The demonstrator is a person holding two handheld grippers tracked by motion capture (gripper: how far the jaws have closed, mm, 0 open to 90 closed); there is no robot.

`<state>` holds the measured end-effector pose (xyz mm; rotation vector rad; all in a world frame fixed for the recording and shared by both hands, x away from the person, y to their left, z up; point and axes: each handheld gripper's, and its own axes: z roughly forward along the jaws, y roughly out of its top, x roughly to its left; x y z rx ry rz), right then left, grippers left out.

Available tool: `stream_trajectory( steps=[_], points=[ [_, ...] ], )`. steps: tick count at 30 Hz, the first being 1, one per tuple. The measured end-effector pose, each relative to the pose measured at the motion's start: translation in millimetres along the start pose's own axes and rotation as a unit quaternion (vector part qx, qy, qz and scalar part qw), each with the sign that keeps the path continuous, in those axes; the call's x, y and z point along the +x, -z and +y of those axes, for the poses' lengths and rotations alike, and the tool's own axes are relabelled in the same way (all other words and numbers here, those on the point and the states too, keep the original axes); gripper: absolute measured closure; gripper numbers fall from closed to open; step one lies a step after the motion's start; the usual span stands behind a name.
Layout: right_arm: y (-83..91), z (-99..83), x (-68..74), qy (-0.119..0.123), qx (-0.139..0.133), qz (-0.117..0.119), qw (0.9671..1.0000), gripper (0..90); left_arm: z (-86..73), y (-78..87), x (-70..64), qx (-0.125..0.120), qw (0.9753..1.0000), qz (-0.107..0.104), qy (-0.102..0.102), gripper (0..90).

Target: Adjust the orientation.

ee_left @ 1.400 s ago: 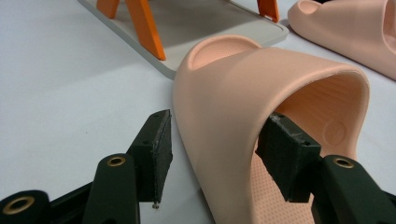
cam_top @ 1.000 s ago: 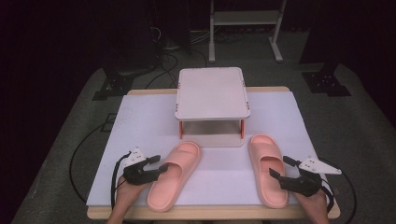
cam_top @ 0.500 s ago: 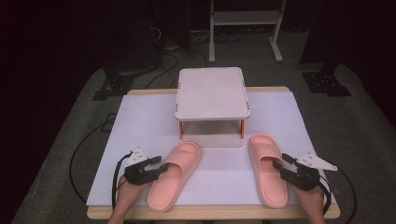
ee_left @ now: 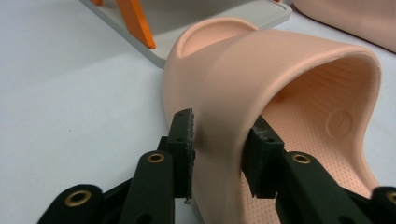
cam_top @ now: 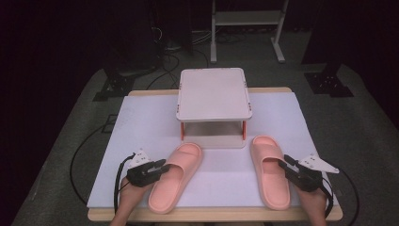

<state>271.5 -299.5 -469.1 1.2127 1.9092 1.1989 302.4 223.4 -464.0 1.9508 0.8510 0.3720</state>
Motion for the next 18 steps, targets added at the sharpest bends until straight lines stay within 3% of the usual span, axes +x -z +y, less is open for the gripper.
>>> stream_trajectory(
  steps=[12,18],
  points=[
    [0.7,0.5,2.2,0.010,0.003,-0.014,0.9998,71.0,0.1,-1.0,-1.6,0.002,0.9999,0.008,-0.009,67.5],
    [1.0,1.0,4.1,0.021,0.010,-0.032,0.9992,75.1,2.0,-2.0,-5.0,0.001,0.9998,0.013,-0.013,71.0]
  ],
)
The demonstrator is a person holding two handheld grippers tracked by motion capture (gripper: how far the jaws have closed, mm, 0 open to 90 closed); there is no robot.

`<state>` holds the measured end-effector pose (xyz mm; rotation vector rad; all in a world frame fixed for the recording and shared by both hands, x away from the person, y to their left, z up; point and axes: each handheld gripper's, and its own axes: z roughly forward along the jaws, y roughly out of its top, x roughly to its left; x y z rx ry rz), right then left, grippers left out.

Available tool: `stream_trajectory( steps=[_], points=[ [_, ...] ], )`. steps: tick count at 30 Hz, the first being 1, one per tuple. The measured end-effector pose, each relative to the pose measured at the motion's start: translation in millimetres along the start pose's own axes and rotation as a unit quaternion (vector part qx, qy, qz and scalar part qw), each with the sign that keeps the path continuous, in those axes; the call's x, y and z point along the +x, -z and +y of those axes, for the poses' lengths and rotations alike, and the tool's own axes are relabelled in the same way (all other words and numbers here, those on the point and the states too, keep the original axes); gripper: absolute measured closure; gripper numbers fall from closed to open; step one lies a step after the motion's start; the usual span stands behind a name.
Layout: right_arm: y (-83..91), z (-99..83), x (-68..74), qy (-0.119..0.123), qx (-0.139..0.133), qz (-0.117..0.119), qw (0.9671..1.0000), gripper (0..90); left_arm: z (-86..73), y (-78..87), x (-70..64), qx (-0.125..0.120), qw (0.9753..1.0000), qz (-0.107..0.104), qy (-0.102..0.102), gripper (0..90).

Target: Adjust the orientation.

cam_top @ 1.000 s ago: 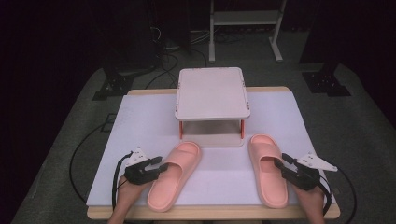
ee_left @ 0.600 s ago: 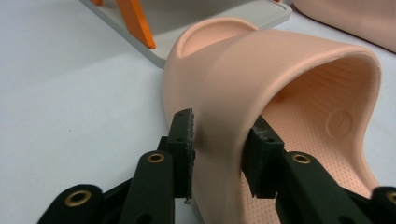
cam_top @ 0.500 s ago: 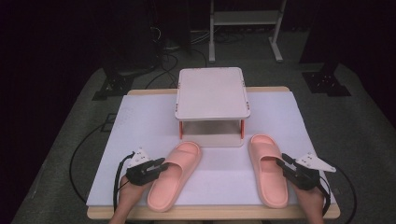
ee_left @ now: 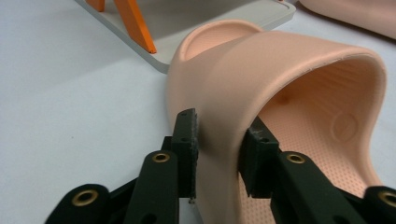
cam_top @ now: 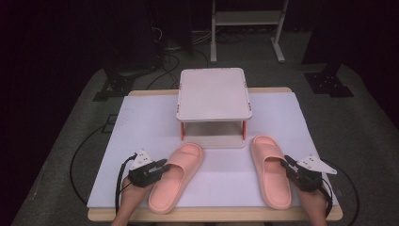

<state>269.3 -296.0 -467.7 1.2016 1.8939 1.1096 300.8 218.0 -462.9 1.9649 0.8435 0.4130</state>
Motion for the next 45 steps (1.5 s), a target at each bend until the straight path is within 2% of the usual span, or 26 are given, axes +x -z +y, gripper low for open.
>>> stream_trajectory(
  steps=[3,6,13,19,23,25,33,45],
  points=[
    [0.6,0.9,2.2,0.009,0.004,-0.012,0.9999,76.9,0.3,-2.2,-3.1,0.005,0.9999,0.008,-0.009,74.3],
    [1.1,1.2,1.7,0.009,0.005,-0.018,0.9998,78.4,0.1,-1.9,-2.5,0.003,1.0000,0.007,-0.006,76.4],
    [3.1,0.9,-0.9,0.001,0.004,-0.019,0.9998,80.9,-2.2,1.2,2.0,-0.013,0.9997,-0.005,0.019,79.2],
    [4.4,2.0,-0.1,0.000,0.006,-0.009,0.9999,83.1,-2.7,5.7,3.3,-0.026,0.9991,-0.015,0.029,79.7],
    [6.2,2.8,1.0,-0.004,0.005,-0.003,1.0000,83.4,-4.3,8.9,6.5,-0.039,0.9978,-0.025,0.049,79.7],
    [6.6,3.1,1.4,-0.005,0.005,-0.001,1.0000,83.4,-4.5,10.2,7.4,-0.041,0.9975,-0.026,0.051,79.7],
    [17.0,4.9,4.9,-0.021,-0.013,0.020,0.9995,83.5,-3.0,18.4,9.0,-0.067,0.9949,-0.029,0.069,79.7],
    [24.7,7.8,12.0,-0.033,-0.029,0.040,0.9982,83.5,-1.4,21.8,8.5,-0.076,0.9940,-0.034,0.071,79.6]
  ],
)
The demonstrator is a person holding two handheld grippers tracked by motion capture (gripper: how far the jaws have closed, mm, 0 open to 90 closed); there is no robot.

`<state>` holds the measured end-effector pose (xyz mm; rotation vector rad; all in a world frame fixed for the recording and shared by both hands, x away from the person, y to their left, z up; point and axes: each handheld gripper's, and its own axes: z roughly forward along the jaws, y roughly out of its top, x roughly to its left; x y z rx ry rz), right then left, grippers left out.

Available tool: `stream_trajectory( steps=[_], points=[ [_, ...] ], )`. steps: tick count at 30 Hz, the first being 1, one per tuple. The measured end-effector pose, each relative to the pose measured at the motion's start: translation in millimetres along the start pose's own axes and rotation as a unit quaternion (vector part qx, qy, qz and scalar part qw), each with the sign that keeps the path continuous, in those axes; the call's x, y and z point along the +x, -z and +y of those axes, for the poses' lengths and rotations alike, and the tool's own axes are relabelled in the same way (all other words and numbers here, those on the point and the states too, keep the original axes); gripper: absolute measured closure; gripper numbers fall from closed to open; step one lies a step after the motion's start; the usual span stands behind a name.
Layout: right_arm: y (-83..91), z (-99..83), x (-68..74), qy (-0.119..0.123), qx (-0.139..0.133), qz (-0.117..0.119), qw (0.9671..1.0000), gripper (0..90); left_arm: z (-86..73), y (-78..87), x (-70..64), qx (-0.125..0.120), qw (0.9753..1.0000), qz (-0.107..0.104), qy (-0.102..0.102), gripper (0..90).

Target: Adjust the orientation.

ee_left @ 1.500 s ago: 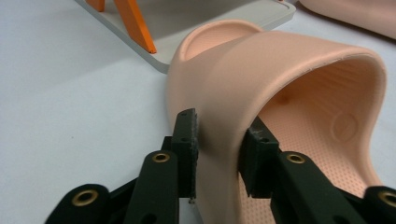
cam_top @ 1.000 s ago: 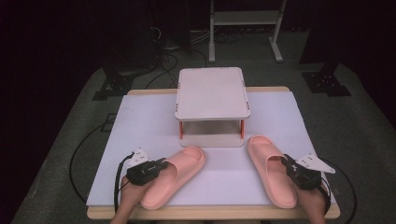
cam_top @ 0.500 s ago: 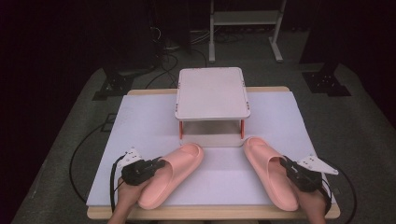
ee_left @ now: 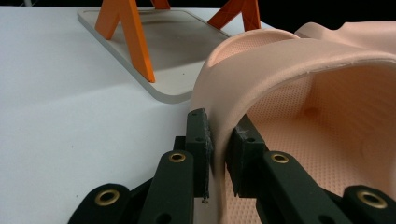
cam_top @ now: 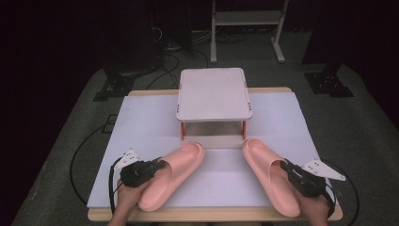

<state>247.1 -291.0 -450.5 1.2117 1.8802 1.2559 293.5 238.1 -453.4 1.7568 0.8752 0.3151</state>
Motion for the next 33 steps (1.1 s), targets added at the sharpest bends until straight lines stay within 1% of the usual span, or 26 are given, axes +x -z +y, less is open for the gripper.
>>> stream_trajectory(
  steps=[3,5,9,14,18,22,26,27,28,29,31,32,33],
  points=[
    [-0.1,0.3,0.4,0.004,0.000,0.000,1.0000,83.5,-0.4,0.8,-1.5,0.002,1.0000,0.001,-0.004,79.6],
    [0.7,0.8,1.3,0.002,-0.003,0.003,1.0000,83.5,0.3,2.3,-1.7,-0.002,1.0000,0.001,-0.004,79.6],
    [3.2,2.5,4.0,0.003,-0.009,0.005,0.9999,83.5,2.4,3.2,-0.7,-0.011,0.9999,0.000,0.005,79.6],
    [6.9,0.9,4.8,0.001,-0.011,0.006,0.9999,83.4,3.2,1.9,-1.4,-0.012,0.9999,-0.002,0.002,79.6],
    [11.2,4.9,6.3,-0.007,-0.021,0.011,0.9997,83.5,5.8,5.3,-4.3,-0.018,0.9998,-0.008,0.001,79.7],
    [14.3,8.8,9.5,-0.006,-0.027,0.019,0.9994,83.4,8.8,10.7,-8.3,-0.025,0.9996,-0.012,-0.002,79.8],
    [17.9,12.7,11.1,-0.005,-0.032,0.023,0.9992,83.4,9.8,14.6,-11.9,-0.029,0.9994,-0.020,0.001,79.8],
    [19.0,14.7,11.3,-0.008,-0.036,0.026,0.9990,83.4,11.0,16.4,-13.6,-0.032,0.9993,-0.020,0.002,79.8],
    [21.4,20.8,11.5,-0.015,-0.046,0.035,0.9982,83.5,13.1,19.0,-14.9,-0.035,0.9992,-0.021,0.000,79.7],
    [21.9,22.2,11.8,-0.015,-0.047,0.037,0.9981,83.5,16.5,22.4,-16.9,-0.045,0.9986,-0.026,0.003,79.8],
    [24.7,28.7,13.1,-0.011,-0.051,0.038,0.9979,83.4,22.8,28.3,-19.3,-0.055,0.9981,-0.029,0.004,79.8],
    [24.7,28.7,13.1,-0.011,-0.051,0.038,0.9979,83.4,22.8,28.3,-19.3,-0.055,0.9981,-0.029,0.004,79.8],
    [29.1,37.1,13.7,-0.006,-0.055,0.036,0.9978,83.4,30.9,33.5,-21.5,-0.064,0.9976,-0.028,-0.001,79.8]
  ],
)
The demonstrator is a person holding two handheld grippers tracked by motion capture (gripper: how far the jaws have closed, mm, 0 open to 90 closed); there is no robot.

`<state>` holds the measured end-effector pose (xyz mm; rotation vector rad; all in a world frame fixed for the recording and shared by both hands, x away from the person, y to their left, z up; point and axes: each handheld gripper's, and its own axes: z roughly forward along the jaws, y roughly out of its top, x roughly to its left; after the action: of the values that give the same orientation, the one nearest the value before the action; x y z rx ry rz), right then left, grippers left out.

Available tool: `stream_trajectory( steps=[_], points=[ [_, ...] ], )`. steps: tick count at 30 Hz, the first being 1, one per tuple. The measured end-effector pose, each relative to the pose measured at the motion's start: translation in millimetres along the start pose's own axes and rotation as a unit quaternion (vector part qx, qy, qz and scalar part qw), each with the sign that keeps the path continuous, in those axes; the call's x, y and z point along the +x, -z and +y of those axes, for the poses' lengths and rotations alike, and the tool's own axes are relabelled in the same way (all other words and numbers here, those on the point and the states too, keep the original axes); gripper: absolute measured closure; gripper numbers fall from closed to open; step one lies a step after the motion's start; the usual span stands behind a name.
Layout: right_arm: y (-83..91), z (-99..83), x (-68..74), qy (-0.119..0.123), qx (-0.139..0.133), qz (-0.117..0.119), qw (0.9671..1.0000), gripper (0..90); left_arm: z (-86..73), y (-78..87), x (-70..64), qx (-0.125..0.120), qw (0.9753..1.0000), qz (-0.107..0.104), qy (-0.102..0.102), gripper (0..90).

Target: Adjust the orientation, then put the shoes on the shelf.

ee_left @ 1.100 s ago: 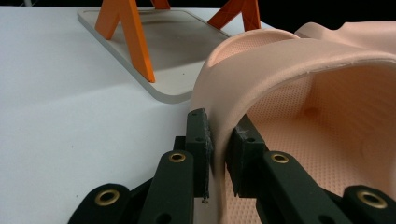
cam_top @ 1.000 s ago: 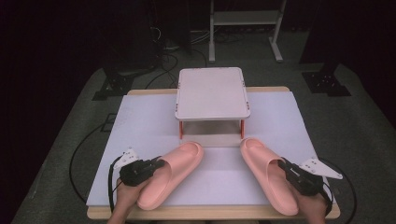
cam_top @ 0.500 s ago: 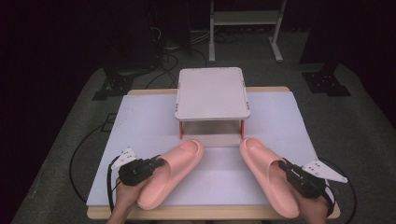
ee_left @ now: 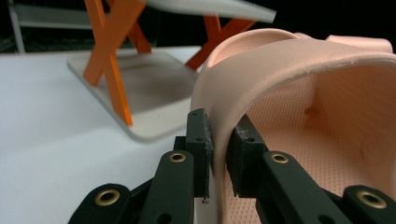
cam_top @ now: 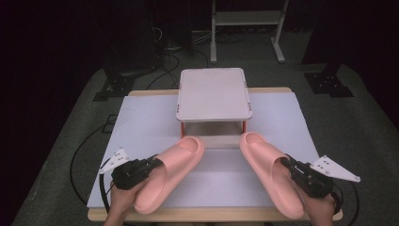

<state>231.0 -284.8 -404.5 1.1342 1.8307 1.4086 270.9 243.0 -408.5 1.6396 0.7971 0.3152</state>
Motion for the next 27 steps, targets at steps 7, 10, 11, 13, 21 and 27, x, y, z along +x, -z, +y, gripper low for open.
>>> stream_trajectory(
  steps=[7,10,11,13,21,27],
  points=[
    [5.8,32.5,-0.3,0.013,-0.013,0.003,0.9998,83.4,41.8,2.4,-8.0,-0.013,0.9994,-0.001,-0.031,80.3],
    [6.1,41.8,0.3,0.018,-0.017,0.004,0.9997,83.4,54.5,-0.6,-11.3,-0.010,0.9988,-0.005,-0.047,80.5],
    [6.0,43.6,0.1,0.019,-0.017,0.004,0.9997,83.4,54.5,-0.6,-11.3,-0.010,0.9988,-0.005,-0.047,80.5],
    [5.4,45.6,-0.8,0.017,-0.015,0.006,0.9997,83.4,60.5,-3.6,-12.5,-0.009,0.9986,-0.011,-0.050,80.5],
    [6.6,51.3,1.1,0.015,-0.015,0.010,0.9997,83.4,66.0,-7.2,-14.4,-0.012,0.9989,-0.016,-0.042,80.5],
    [6.1,59.6,2.5,0.019,-0.016,0.009,0.9997,83.4,74.5,-10.2,-11.4,-0.010,0.9990,-0.012,-0.043,80.5]
  ],
)
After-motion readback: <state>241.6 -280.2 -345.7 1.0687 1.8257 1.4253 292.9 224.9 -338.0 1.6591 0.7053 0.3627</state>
